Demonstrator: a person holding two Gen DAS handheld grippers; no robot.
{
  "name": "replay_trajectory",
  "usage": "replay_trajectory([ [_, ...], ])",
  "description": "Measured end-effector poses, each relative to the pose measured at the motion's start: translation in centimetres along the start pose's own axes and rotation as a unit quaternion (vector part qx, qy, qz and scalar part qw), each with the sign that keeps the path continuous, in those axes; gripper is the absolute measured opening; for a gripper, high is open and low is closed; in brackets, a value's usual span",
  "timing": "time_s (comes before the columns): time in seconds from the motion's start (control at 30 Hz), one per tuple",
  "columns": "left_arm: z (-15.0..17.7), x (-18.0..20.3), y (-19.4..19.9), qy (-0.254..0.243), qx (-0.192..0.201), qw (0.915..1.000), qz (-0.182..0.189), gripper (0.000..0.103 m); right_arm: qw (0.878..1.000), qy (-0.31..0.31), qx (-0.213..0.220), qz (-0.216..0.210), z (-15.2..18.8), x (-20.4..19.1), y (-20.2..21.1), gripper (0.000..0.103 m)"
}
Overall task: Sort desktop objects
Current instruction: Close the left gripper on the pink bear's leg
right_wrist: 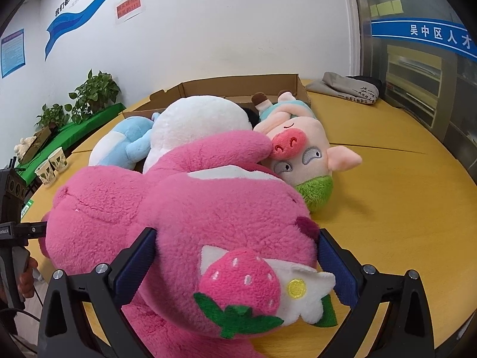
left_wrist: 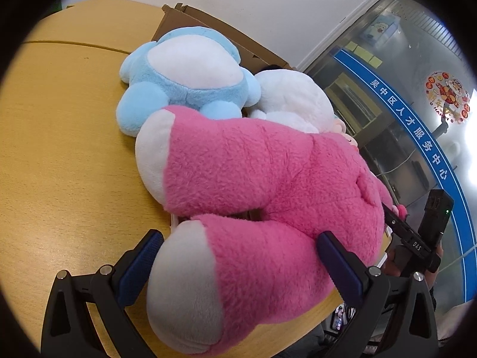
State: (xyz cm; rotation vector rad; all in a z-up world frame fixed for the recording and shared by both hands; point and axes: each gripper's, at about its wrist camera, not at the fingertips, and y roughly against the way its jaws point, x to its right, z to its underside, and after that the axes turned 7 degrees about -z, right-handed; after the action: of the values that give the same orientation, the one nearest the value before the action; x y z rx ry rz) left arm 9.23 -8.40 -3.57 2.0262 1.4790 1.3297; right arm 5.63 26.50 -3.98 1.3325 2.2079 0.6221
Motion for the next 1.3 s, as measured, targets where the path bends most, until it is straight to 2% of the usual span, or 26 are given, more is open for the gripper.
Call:
replay_trajectory([
  [0.17,0.0,0.0,0.3,-0.005,0.009,0.9999,0.000,0.101,1.000,0.001,0.003,0.001,0.0,-0.1,-0.1,0.103],
  [0.3,0.0,0.2,0.5,-0.014,0.011,0.9998,0.004,0.095,1.000,0.002,0.001,-0.008,-0.2,0.2,0.0,0.103],
  [0.37,-0.1,0.2,0.6,-0.015,0.011,0.9998,0.000,0.087,1.000,0.005,0.009,-0.009,-0.4,0.3,0.4,0.103],
  [0.43,-0.2,0.1,0.7,-0.016,0.015,0.9997,-0.009,0.072,1.000,0.013,0.024,-0.001,-0.7,0.3,1.0,0.103],
  [0.47,-0.2,0.0,0.8,-0.017,0.016,0.9996,-0.013,0.070,0.999,0.018,0.028,0.002,-0.8,0.3,1.1,0.103],
  [0.57,-0.2,0.0,0.7,-0.020,0.012,0.9997,-0.011,0.069,1.000,0.014,0.008,-0.008,-0.6,0.6,0.0,0.103],
  [0.67,-0.2,0.1,0.6,-0.022,0.007,0.9997,-0.008,0.065,0.998,-0.040,-0.009,-0.046,-0.2,1.8,-1.1,0.103],
  [0.83,-0.3,0.1,0.7,-0.024,0.006,0.9997,-0.005,0.057,0.998,-0.032,-0.023,-0.054,-0.3,1.8,-1.4,0.103],
  [1.03,-0.4,0.1,1.0,-0.023,0.004,0.9997,0.001,0.049,0.997,-0.031,-0.014,-0.065,-0.1,1.8,-0.5,0.088],
  [1.1,-0.4,0.1,1.0,-0.023,0.003,0.9997,0.004,0.049,0.996,-0.038,-0.011,-0.074,0.1,2.1,-0.4,0.089],
  [1.17,-0.4,-0.1,1.0,-0.024,0.000,0.9997,0.007,0.049,0.995,-0.050,-0.014,-0.085,0.2,2.8,-0.7,0.096],
  [1.23,-0.3,0.0,1.1,-0.025,-0.001,0.9996,0.009,0.045,0.994,-0.055,-0.022,-0.093,0.1,3.0,-1.1,0.097],
  [1.27,-0.3,0.0,1.2,-0.026,-0.001,0.9996,0.010,0.044,0.994,-0.052,-0.026,-0.094,0.0,3.0,-1.3,0.091],
  [1.3,-0.2,0.2,1.5,-0.029,0.000,0.9995,0.009,0.042,0.994,-0.044,-0.027,-0.094,-0.1,2.6,-1.2,0.082],
])
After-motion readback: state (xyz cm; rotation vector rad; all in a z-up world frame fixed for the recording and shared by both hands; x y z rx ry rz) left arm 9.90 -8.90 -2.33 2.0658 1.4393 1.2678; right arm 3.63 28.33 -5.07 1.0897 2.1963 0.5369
